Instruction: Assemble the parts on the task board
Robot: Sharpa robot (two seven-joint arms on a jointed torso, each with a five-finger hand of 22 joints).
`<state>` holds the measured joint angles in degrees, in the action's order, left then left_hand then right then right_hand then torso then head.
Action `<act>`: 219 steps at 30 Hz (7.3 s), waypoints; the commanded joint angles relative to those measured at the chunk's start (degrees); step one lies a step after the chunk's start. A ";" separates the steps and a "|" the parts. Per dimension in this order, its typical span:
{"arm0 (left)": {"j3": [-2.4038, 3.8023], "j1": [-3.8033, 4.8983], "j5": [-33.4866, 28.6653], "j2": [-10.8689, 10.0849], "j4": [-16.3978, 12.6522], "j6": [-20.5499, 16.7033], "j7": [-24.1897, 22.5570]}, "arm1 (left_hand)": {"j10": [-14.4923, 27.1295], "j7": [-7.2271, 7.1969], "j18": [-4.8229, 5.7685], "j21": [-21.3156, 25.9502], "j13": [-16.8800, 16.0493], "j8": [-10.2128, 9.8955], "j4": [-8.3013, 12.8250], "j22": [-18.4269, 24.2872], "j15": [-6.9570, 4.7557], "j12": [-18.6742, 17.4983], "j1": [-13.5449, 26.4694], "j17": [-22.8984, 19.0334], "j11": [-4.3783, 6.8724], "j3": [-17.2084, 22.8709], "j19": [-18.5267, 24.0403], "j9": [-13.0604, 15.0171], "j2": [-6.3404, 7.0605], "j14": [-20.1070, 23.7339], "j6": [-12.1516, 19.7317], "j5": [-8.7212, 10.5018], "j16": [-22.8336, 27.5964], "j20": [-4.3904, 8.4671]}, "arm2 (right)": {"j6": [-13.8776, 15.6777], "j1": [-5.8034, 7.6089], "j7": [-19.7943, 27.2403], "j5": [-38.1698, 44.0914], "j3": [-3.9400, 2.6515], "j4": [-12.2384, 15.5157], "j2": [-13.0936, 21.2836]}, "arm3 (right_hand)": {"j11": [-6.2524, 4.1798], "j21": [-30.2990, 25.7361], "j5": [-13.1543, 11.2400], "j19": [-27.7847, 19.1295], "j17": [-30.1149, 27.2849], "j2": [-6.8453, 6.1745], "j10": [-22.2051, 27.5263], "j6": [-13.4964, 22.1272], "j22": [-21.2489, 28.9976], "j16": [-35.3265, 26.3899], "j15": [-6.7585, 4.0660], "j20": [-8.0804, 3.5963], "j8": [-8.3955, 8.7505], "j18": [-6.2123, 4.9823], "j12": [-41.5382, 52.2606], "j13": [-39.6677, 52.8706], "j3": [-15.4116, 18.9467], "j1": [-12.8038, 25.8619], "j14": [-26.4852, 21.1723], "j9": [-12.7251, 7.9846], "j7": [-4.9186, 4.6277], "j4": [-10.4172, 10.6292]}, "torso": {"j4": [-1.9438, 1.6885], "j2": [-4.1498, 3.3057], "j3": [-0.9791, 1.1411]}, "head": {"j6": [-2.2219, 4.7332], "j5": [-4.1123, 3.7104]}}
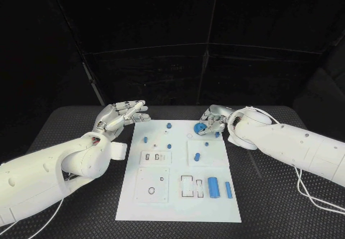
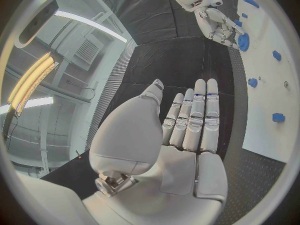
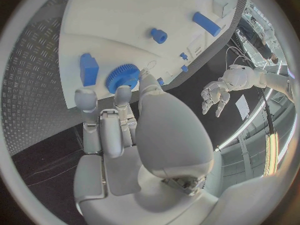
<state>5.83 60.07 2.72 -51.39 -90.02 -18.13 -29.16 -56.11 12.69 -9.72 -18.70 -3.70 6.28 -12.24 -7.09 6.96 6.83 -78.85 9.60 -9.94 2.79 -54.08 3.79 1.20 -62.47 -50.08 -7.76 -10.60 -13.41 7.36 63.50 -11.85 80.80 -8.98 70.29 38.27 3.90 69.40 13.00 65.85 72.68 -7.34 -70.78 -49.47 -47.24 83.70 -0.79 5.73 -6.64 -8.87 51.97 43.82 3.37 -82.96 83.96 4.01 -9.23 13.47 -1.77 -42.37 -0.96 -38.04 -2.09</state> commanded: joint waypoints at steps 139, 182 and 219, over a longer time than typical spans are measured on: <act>0.04 0.05 0.23 1.13 2.82 1.74 0.35 | 0.22 0.81 -0.75 0.54 0.05 -1.24 0.85 0.48 0.37 -1.13 -0.88 0.27 -0.55 -0.04 -0.42 -0.07 -0.50 -0.34 0.40 0.31 1.20 0.04 | 8.64 -3.85 20.01 -17.78 2.78 3.00 9.78 | 0.76 4.54 1.13 3.37 8.30 0.59 -6.61 -1.51 -6.87 3.55 1.17 0.88 2.13 1.96 21.63 25.58 -6.70 -2.02 4.19 -0.10 -0.58 -3.34 | 1.55 0.35 0.80 | -0.61 -0.10; 0.04 0.00 0.23 1.23 3.35 1.76 0.44 | 0.12 0.78 -0.76 0.58 0.03 -1.31 0.99 0.54 0.36 -1.20 -0.98 0.32 -0.52 -0.05 -0.45 -0.04 -0.55 -0.40 0.31 0.30 1.32 0.04 | 7.86 -4.48 18.70 -15.57 2.77 -0.21 7.86 | -0.31 4.89 0.26 3.85 9.01 3.73 -7.59 -7.30 -7.46 3.71 0.29 0.13 -0.61 2.06 22.68 26.94 -8.27 -3.18 4.36 0.34 0.60 -5.61 | 1.56 0.43 0.87 | -1.52 -0.26; 0.04 0.01 0.23 0.88 3.22 1.67 0.61 | 0.06 0.76 -0.77 0.63 0.03 -1.41 1.23 0.61 0.34 -1.30 -1.26 0.37 -0.50 0.06 -0.49 -0.03 -0.72 -0.45 0.25 0.27 1.46 0.04 | 13.92 -4.50 15.47 -13.22 2.71 5.28 9.28 | -1.96 5.40 -3.21 4.57 11.04 7.76 -8.42 -12.65 -8.39 4.31 -1.14 -1.23 -2.41 2.25 22.95 27.58 -13.11 -3.38 4.79 0.29 2.49 -7.94 | 1.62 0.62 0.81 | -1.59 -0.08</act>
<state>5.81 59.99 2.76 -50.47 -86.63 -17.00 -28.30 -55.90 12.59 -9.71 -18.25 -3.72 5.13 -11.20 -6.56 7.17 5.76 -79.56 9.93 -10.14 2.87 -54.08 3.76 0.50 -62.68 -49.56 -7.76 -9.49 -13.41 18.98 58.86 5.24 66.72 -6.21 74.37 47.41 2.74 74.62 9.98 70.54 74.91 -0.76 -78.65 -61.45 -55.66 87.75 -1.45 4.89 -8.80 -7.12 74.92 71.66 -9.43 -85.72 83.94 4.18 -7.10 5.56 -0.20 -41.84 -0.07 -39.65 -2.20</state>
